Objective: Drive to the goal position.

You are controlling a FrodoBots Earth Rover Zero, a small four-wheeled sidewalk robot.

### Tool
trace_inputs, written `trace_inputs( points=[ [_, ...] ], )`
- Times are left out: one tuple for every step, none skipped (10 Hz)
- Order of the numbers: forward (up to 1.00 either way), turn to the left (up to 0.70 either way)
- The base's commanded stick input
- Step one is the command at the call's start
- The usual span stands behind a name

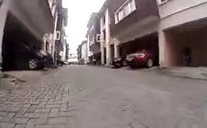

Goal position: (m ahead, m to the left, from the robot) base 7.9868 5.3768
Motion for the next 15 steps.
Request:
trace_inputs(
  points=[
    [0.70, 0.00],
    [0.70, 0.00],
    [0.70, 0.00],
    [0.70, 0.00],
    [0.70, 0.00],
    [0.70, 0.00],
    [0.70, 0.00],
    [0.70, 0.00],
    [0.70, 0.00],
    [0.70, 0.15],
    [0.70, 0.32],
    [0.70, 0.15],
    [0.70, 0.00],
    [0.70, 0.00],
    [0.70, 0.00]
  ],
)
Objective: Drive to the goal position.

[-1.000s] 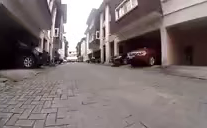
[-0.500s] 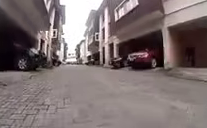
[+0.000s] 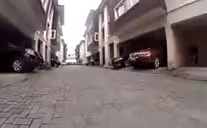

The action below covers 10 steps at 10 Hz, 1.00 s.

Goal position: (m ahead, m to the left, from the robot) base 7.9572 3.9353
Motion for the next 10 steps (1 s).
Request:
trace_inputs(
  points=[
    [0.70, 0.00],
    [0.70, 0.00],
    [0.70, 0.00],
    [0.70, 0.00],
    [0.70, 0.00],
    [0.70, 0.00],
    [0.70, 0.00],
    [0.70, 0.00],
    [0.70, 0.00],
    [0.70, 0.00]
  ],
)
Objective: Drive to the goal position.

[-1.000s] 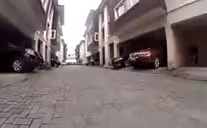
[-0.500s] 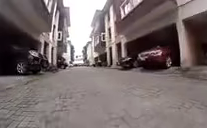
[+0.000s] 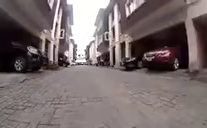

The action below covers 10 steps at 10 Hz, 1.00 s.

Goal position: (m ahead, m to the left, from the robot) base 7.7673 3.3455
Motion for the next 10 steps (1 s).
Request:
trace_inputs(
  points=[
    [0.70, 0.00],
    [0.70, 0.00],
    [0.70, 0.00],
    [0.70, 0.00],
    [0.70, 0.00],
    [0.70, 0.00],
    [0.70, 0.00],
    [0.70, 0.00],
    [0.70, 0.00],
    [0.70, 0.00]
  ],
)
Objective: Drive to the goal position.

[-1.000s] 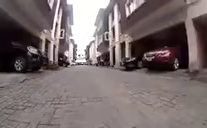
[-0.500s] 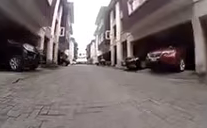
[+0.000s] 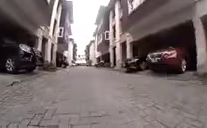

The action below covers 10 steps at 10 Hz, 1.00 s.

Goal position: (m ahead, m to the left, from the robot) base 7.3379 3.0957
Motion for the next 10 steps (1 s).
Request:
trace_inputs(
  points=[
    [0.70, 0.00],
    [0.70, 0.00],
    [0.70, 0.00],
    [0.70, 0.00],
    [0.70, 0.00],
    [0.70, 0.00],
    [0.70, 0.00],
    [0.70, 0.00],
    [0.70, 0.00],
    [0.70, 0.00]
  ],
)
